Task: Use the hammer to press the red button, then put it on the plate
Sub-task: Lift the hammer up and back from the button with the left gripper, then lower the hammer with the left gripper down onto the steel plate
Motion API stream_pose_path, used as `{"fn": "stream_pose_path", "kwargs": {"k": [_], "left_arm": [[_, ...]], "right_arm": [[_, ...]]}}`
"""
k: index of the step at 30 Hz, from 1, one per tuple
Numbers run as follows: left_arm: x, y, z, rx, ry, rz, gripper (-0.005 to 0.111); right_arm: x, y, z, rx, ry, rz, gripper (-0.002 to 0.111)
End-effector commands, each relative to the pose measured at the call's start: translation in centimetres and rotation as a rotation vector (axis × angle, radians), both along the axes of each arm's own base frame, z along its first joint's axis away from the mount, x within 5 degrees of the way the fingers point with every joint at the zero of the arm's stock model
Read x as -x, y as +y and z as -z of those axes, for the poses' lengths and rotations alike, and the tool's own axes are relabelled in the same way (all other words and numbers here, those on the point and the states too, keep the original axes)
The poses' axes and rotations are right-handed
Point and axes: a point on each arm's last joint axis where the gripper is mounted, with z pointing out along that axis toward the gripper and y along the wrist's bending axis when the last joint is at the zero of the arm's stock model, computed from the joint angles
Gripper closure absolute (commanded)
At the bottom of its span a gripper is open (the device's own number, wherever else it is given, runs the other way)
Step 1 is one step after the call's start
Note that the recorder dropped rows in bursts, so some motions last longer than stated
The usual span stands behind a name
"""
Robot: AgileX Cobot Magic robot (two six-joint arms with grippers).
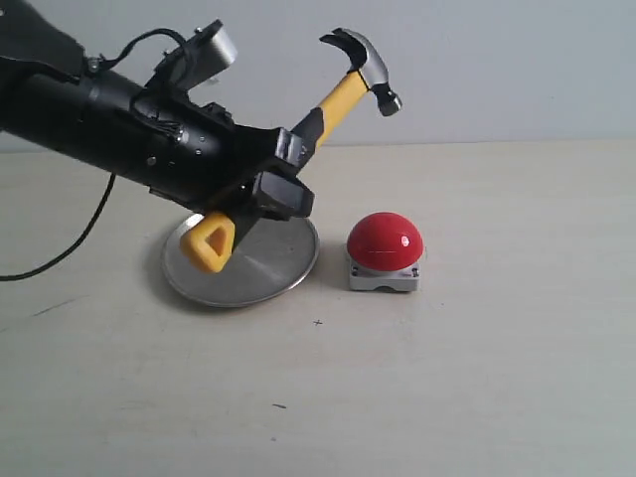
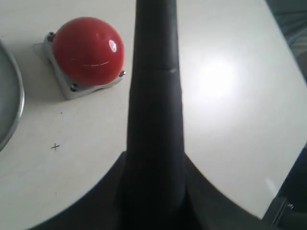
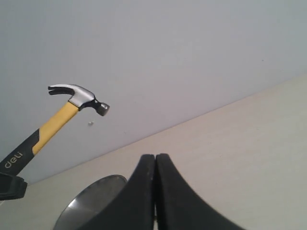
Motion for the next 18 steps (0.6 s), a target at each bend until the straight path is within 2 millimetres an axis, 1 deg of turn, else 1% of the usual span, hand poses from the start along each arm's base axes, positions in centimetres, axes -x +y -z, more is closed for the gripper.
{"fn": "stream_pose_path", "kwargs": {"k": [1,3,4,6,8,11,14,17,18], "left_arm": [[-0.9,3.0,1.3,0.171,-0.030,-0.202,0.107],[-0.9,4.3,2.6,0.242,-0.026,-0.266,0.107],[-0.5,4.9,3.6,0.225,-0.040,-0.260,0.107],[-0.4,5.9,4.8,0.191,-0.013,-0.302,0.107],[-0.2,6.4,5.6,0.161,0.002,-0.332,0.107],[-0.2,6.9,6.4,0.116,0.012,-0.380,0.107],[-0.5,7.1,6.7,0.092,0.016,-0.412,0.107],[-1.1,7.0,7.7,0.060,0.036,-0.443,0.107],[-1.4,6.9,8.3,0.054,0.057,-0.449,0.107]], "right_arm": [[0.0,0.0,0.0,0.001,-0.008,-0.002,0.108],[0.0,0.0,0.0,0.001,-0.008,-0.002,0.108],[0.0,0.0,0.0,0.000,-0.009,-0.002,0.108],[0.0,0.0,0.0,0.000,-0.009,-0.002,0.108],[0.0,0.0,0.0,0.000,-0.009,-0.002,0.108],[0.0,0.0,0.0,0.000,-0.009,-0.002,0.108],[0.0,0.0,0.0,0.000,-0.009,-0.002,0.108],[0.0,0.0,0.0,0.000,-0.009,-0.002,0.108],[0.0,0.0,0.0,0.000,-0.009,-0.002,0.108]]}}
